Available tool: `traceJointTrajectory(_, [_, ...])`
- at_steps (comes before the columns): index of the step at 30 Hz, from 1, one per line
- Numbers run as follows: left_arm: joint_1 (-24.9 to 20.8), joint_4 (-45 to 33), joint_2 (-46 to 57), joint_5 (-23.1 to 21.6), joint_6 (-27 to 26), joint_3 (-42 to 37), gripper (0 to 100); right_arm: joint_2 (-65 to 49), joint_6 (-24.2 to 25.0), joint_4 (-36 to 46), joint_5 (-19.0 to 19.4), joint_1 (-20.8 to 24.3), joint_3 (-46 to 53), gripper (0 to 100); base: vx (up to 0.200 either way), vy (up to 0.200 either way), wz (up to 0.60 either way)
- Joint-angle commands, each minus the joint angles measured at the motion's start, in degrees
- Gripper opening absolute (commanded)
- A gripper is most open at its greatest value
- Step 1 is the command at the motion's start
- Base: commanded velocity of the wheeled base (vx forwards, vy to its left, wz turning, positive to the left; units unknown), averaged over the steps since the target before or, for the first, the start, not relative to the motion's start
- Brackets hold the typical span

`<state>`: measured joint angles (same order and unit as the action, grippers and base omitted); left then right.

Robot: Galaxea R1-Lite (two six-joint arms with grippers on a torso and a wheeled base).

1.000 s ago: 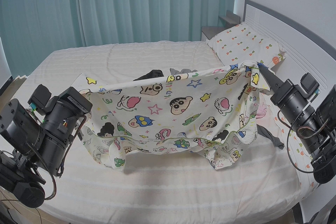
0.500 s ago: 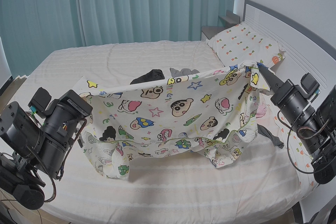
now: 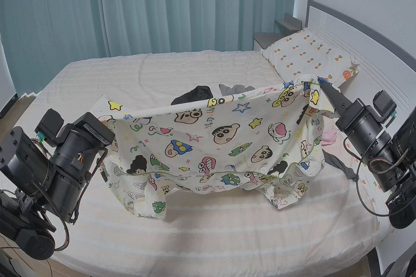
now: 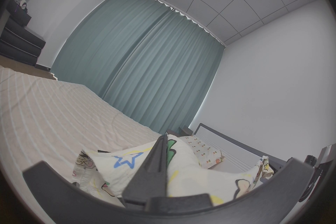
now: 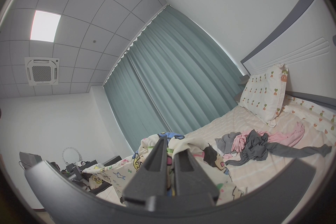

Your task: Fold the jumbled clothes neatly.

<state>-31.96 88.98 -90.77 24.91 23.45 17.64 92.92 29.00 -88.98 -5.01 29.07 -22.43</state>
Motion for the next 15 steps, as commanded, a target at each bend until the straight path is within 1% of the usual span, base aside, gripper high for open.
traceJointTrajectory(1, [0.0,1.0,0.6,0.1,-0.5,-0.1,0,0.0,0.0,-0.5,0.0,0.0,0.1,0,0.0,0.2,0.0])
traceJointTrajectory(15, [0.1,1.0,2.3,0.1,-1.9,-0.1,0,0.1,-0.1,-0.5,-0.2,1.0,0.2,0,0.0,0.2,0.0])
